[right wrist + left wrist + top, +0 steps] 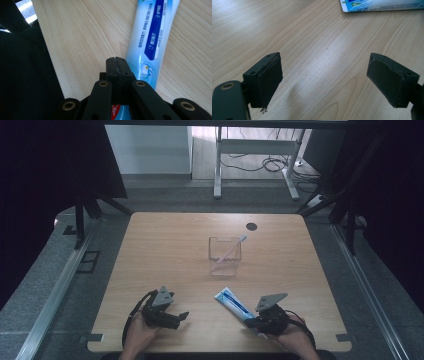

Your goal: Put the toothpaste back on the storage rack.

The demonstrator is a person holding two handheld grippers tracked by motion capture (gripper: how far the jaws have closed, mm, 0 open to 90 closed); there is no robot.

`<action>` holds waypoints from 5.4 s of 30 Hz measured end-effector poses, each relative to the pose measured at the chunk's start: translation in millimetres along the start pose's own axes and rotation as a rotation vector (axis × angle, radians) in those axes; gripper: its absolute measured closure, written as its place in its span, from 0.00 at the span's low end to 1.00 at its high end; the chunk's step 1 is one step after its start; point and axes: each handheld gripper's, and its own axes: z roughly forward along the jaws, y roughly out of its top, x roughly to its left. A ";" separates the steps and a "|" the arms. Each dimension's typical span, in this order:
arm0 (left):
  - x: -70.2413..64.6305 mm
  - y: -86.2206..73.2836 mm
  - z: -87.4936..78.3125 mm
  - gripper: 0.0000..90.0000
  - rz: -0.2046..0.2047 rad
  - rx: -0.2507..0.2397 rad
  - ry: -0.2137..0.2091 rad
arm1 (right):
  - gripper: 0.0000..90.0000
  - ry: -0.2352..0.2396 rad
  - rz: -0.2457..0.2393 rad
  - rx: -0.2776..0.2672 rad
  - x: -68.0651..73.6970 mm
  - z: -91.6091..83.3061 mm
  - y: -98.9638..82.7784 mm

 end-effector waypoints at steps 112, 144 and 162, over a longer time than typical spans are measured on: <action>-1.4 -1.4 5.6 0.15 0.020 0.038 -0.010 | 0.82 -0.124 -0.031 0.308 -31.0 -8.0 70.8; -0.6 -1.9 6.4 0.14 0.008 0.030 -0.028 | 0.82 -0.183 0.004 0.093 -44.1 -55.1 105.8; -1.2 -1.5 6.3 0.15 0.009 0.030 -0.028 | 0.82 -0.209 0.046 -0.044 -60.8 -57.2 142.2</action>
